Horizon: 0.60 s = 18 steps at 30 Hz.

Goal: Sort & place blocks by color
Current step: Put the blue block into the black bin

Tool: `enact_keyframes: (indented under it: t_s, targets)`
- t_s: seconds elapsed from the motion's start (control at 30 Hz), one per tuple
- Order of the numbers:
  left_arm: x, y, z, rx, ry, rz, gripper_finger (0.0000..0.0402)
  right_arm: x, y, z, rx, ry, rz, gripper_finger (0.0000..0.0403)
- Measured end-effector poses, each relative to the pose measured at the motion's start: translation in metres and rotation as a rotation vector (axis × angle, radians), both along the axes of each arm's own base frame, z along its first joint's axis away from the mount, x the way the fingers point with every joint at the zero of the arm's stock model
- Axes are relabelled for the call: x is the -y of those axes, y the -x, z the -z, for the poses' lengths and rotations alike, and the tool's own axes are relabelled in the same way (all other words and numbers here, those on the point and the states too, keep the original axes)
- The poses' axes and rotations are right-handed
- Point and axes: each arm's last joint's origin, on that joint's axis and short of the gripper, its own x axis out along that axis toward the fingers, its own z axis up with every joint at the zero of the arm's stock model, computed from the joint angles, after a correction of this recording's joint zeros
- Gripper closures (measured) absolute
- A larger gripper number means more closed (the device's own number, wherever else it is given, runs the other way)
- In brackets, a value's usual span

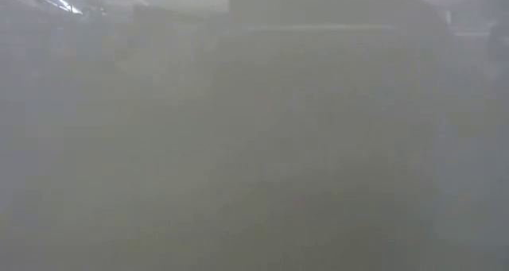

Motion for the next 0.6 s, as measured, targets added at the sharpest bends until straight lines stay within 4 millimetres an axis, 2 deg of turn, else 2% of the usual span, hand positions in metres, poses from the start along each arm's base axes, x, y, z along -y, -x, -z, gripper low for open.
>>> enact_keyframes:
  t_s: [0.4,0.5,0.6]
  targets:
    - [-0.021,-0.001,0.002,-0.024,-0.075,0.013,0.0188,0.015,-0.010,0.027,-0.091,-0.032,-0.005,0.0021]
    - [-0.023,-0.001,0.001,-0.020,-0.083,0.014,0.0188,0.016,-0.013,0.031,-0.093,-0.024,-0.013,0.0037]
    - [-0.023,-0.001,0.001,-0.024,-0.083,0.014,0.0188,0.017,-0.015,0.034,-0.090,-0.024,-0.012,0.0071]
